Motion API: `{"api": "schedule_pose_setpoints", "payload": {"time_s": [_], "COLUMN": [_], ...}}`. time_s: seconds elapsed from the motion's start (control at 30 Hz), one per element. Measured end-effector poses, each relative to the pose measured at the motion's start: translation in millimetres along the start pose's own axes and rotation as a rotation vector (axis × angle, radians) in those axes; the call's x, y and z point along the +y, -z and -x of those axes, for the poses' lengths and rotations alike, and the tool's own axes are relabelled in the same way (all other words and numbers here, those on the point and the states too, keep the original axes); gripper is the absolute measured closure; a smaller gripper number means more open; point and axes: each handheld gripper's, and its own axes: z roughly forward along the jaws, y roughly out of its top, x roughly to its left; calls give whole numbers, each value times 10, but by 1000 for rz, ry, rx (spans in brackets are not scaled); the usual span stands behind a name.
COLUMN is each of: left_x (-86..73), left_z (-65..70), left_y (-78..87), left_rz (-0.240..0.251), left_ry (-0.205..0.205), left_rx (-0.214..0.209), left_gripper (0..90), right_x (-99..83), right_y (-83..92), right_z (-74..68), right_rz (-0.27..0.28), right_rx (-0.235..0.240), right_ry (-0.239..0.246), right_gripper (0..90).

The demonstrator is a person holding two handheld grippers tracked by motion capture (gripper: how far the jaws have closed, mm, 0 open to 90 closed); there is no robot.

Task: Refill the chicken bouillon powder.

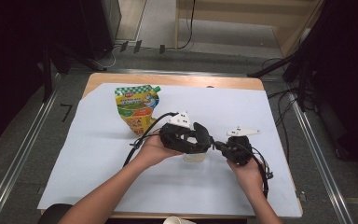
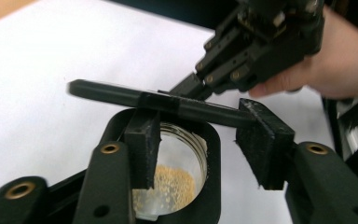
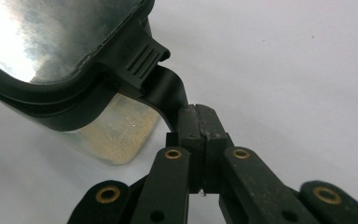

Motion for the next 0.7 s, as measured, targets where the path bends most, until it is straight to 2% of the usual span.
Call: {"api": "schedule_pose_setpoints", "payload": {"time_s": [0.03, 0.13, 0.37, 0.5, 0.6, 0.7], "left_x": [12, 60, 122, 150, 167, 162], "left_z": [23, 77, 69, 51, 28, -2], "left_y": [-9, -43, -75, -133, -199, -219], "left_rz": [-15, -41, -44, -35, -46, -38], "left_ry": [-2, 3, 28, 29, 28, 41], "left_rx": [0, -11, -79, -111, -135, -156], "left_gripper": [596, 639, 762, 784, 797, 798], "right_x": [2, -3, -9, -17, -22, -28], "right_y": [2, 1, 20, 22, 22, 29], "right_z": [-8, -2, -21, -37, -58, -56], "right_rz": [-1, 1, 4, 5, 6, 8], "right_rx": [0, -2, 4, 5, 0, 5], "right_ry": [-3, 2, -10, -14, -18, -17], "right_gripper": [900, 900, 900, 900, 900, 900]}}
